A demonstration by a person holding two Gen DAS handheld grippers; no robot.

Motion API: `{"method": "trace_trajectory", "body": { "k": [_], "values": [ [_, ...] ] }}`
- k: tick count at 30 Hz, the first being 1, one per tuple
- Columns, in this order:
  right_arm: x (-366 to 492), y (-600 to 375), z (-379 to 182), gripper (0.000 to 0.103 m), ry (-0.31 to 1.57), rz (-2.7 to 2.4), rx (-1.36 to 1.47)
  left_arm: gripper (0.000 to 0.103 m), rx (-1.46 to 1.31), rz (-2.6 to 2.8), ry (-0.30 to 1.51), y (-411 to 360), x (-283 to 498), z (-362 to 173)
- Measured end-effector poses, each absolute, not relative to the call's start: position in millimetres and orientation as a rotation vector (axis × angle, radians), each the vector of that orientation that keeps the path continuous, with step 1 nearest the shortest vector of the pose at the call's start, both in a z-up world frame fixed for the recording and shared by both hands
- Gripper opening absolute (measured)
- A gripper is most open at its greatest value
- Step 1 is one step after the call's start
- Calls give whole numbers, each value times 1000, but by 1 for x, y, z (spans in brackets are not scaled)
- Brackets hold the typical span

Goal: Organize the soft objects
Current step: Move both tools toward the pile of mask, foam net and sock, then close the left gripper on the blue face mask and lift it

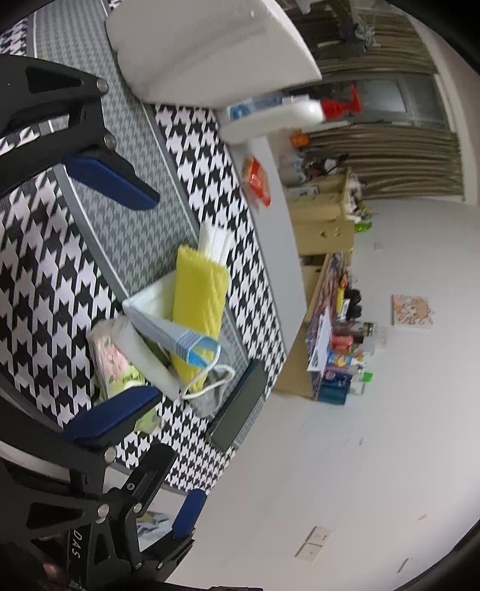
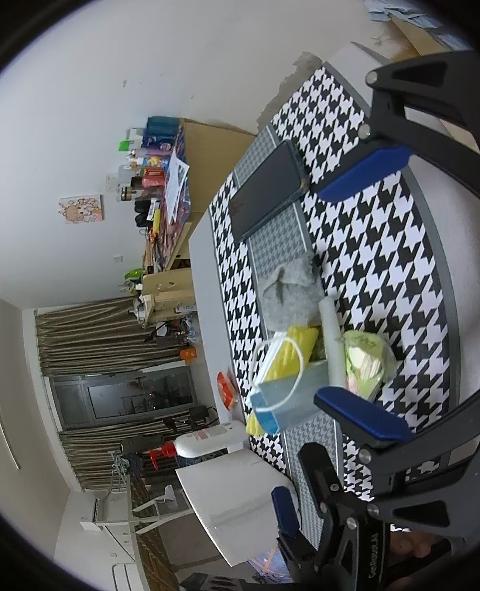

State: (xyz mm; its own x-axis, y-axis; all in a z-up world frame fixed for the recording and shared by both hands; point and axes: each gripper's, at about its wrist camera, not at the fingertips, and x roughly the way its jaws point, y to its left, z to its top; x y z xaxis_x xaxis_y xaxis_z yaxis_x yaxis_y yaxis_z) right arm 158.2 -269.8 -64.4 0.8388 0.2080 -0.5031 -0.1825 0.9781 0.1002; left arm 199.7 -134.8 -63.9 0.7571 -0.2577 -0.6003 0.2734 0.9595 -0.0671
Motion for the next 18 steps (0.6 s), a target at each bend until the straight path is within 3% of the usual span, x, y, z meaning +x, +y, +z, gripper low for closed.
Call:
{"method": "trace_trajectory", "body": {
  "k": [12,17,18],
  "values": [
    [163,-292,-75,102,571,168,77,64,38,-335,710,-154,222,-79],
    [164,-296,-78,102,579,167,84,41,31,-373,729,-161,230,-82],
    [164,-297,-79,102,582,168,86,32,33,-376,733,-162,230,-83]
  ]
}}
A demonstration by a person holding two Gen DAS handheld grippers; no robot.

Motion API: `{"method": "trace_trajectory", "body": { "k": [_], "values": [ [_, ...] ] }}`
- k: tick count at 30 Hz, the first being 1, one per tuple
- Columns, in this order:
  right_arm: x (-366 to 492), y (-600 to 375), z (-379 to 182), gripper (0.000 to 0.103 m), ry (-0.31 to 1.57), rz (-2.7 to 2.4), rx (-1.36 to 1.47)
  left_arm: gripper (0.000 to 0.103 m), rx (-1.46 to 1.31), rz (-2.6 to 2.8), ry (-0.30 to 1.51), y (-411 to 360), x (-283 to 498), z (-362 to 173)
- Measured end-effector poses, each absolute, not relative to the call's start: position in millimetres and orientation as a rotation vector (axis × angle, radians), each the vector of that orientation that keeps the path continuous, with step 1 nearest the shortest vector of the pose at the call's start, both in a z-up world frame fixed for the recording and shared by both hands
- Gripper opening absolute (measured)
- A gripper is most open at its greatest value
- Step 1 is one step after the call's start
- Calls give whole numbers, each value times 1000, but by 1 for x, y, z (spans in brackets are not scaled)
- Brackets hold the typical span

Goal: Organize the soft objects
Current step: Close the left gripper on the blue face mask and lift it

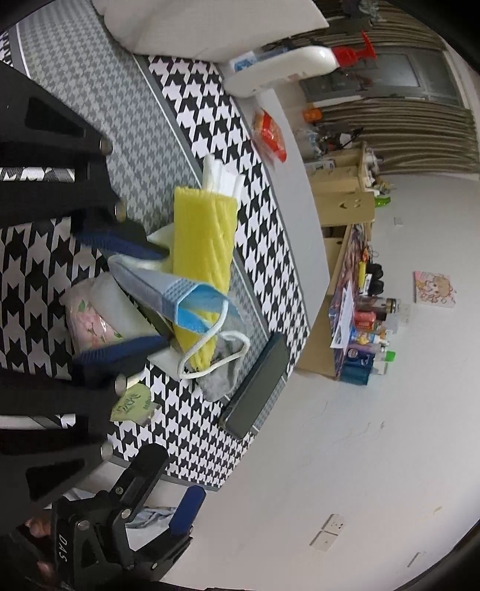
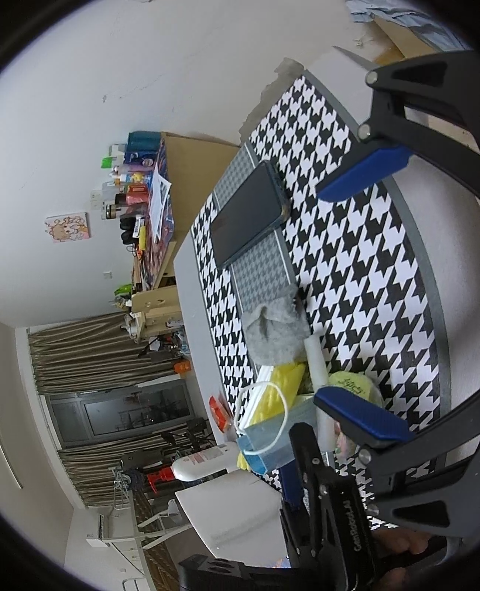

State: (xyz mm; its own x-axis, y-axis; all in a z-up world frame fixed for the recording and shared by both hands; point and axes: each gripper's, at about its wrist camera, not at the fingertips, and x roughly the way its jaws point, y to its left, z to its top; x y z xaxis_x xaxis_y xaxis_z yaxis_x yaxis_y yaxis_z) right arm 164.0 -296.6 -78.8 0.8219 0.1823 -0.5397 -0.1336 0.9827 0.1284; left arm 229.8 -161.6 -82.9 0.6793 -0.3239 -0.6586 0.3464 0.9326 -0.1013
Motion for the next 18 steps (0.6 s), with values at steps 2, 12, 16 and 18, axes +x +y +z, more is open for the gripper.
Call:
{"method": "trace_trajectory", "body": {
  "k": [2,12,16,18],
  "values": [
    [164,-297,-80,102,586,166,88,26,44,-381,744,-164,230,-86],
    [163,-297,-82,102,594,176,89,5,42,-414,737,-166,221,-83],
    [161,-296,-81,102,594,184,91,5,36,-432,712,-165,211,-77],
    [161,-294,-79,102,598,201,96,5,28,-437,706,-164,207,-75]
  ]
}}
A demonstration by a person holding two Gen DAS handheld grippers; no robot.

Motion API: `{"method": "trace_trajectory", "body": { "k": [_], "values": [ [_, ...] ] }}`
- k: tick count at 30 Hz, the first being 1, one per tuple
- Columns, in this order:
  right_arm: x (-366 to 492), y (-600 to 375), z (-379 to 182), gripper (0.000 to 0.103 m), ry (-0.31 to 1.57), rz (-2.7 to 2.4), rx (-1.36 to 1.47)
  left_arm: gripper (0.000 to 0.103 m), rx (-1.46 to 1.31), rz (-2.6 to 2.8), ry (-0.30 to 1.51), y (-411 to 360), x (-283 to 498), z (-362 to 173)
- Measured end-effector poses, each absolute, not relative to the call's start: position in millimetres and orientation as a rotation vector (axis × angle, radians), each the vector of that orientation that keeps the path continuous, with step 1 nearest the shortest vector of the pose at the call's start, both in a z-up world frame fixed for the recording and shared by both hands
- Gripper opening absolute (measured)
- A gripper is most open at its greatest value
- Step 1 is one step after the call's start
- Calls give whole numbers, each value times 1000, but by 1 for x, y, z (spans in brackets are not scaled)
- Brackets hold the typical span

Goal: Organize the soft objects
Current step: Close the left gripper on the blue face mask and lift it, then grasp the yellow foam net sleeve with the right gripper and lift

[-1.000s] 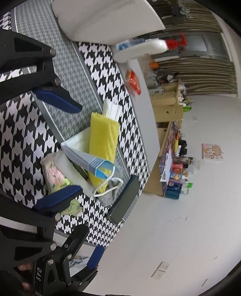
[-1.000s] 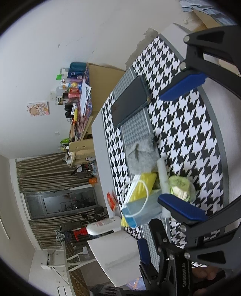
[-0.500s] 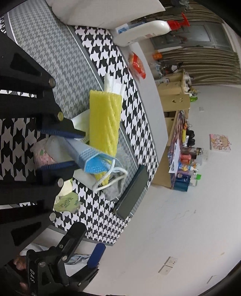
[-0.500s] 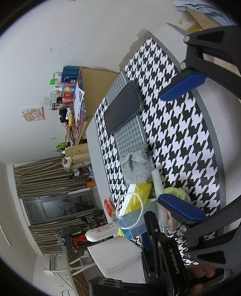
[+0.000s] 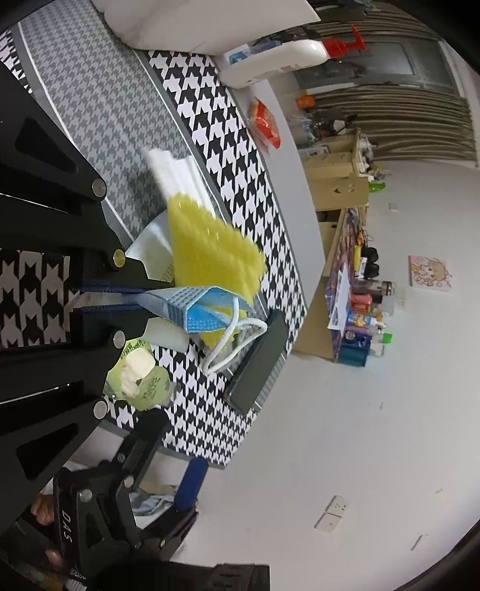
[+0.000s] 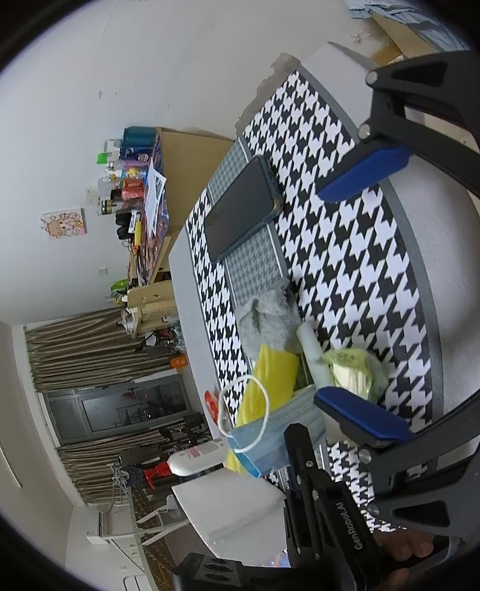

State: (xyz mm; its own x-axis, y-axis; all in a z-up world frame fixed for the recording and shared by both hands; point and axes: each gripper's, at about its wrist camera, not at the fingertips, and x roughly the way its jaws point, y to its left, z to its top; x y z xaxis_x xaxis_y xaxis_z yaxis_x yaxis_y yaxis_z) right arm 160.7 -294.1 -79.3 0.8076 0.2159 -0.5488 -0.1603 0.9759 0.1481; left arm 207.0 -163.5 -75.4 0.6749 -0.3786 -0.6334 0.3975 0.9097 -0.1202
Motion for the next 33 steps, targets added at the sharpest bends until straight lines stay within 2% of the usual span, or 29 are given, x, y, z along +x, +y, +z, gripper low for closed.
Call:
{"method": "trace_trajectory", "body": {
  "k": [17,33],
  "values": [
    [156,-275,-74,102,605,307,116,5,-4,-450,647,-150,176,-58],
    [157,-244,-64,99,498,400,-146,5,27,-527,676,-122,155,-62]
  ]
}}
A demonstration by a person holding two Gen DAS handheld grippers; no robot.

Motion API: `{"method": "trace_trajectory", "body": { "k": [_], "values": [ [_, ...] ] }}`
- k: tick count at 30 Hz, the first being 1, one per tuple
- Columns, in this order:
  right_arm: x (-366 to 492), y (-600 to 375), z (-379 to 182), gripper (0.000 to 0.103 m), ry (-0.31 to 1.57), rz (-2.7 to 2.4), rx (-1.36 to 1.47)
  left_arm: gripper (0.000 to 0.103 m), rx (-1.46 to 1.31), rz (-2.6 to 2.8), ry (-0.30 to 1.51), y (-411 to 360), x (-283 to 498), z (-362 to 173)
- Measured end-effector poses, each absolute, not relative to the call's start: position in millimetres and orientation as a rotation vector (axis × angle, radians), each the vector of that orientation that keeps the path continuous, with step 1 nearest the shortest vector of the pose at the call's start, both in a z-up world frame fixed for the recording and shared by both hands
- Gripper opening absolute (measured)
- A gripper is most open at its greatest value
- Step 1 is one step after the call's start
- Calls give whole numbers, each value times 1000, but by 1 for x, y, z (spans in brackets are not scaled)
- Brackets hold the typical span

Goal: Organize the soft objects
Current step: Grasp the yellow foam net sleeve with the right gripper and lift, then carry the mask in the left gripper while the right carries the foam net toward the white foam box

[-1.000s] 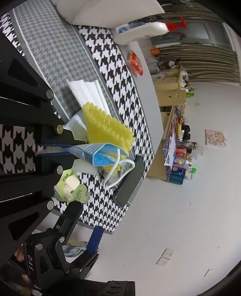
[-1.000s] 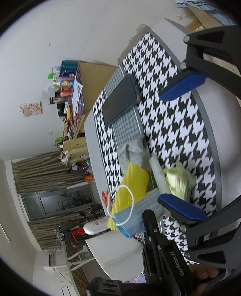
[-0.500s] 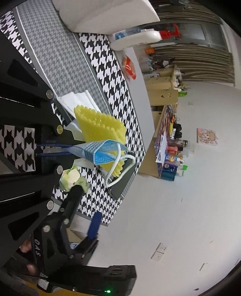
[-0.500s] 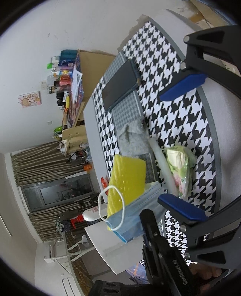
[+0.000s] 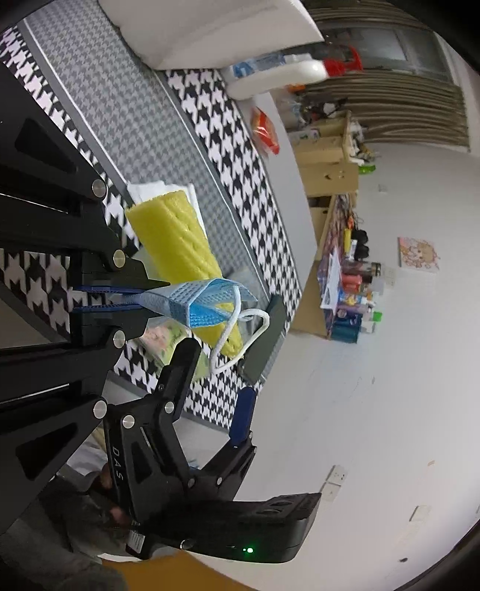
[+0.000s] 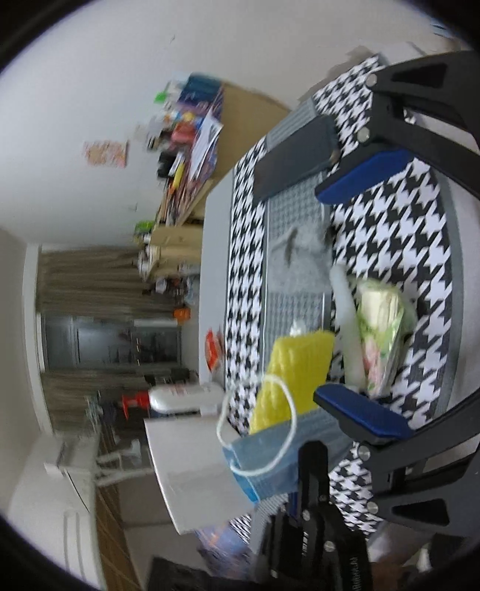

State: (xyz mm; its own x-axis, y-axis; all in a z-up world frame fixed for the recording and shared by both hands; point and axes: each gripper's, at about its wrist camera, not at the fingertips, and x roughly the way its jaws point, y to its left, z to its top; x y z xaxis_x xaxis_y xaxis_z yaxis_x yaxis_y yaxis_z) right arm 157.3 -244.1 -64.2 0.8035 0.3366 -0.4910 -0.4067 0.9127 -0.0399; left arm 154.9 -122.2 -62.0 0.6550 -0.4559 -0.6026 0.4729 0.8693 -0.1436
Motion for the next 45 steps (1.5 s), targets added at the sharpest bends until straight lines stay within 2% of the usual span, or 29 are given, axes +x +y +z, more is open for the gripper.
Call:
{"method": "trace_trajectory", "body": {
  "k": [7,10,14,16,18,19,22,24,31,45],
  "values": [
    [162,-227,-75,81,545,499,-170,5,27,-580,708,-109,148,-68],
    [162,-222,-76,79,552,546,-162,5,12,-588,719,-102,148,-69],
    [161,-211,-79,69,563,611,-167,5,5,-596,733,-96,147,-71],
    [162,-204,-81,56,585,634,-172,5,-9,-588,736,-90,147,-73],
    [161,-199,-83,51,600,662,-173,5,-19,-579,742,-87,148,-74],
    [161,-197,-84,41,605,675,-172,5,-20,-569,744,-85,148,-75],
    [157,-192,-85,25,615,706,-177,5,-32,-557,750,-81,149,-76],
    [155,-189,-85,19,617,724,-163,5,-34,-553,747,-79,149,-75],
    [160,-193,-74,14,611,667,-109,5,-58,-505,706,-65,148,-65],
    [160,-218,-37,13,523,526,-22,5,-91,-521,611,-68,153,-15]
  ]
}}
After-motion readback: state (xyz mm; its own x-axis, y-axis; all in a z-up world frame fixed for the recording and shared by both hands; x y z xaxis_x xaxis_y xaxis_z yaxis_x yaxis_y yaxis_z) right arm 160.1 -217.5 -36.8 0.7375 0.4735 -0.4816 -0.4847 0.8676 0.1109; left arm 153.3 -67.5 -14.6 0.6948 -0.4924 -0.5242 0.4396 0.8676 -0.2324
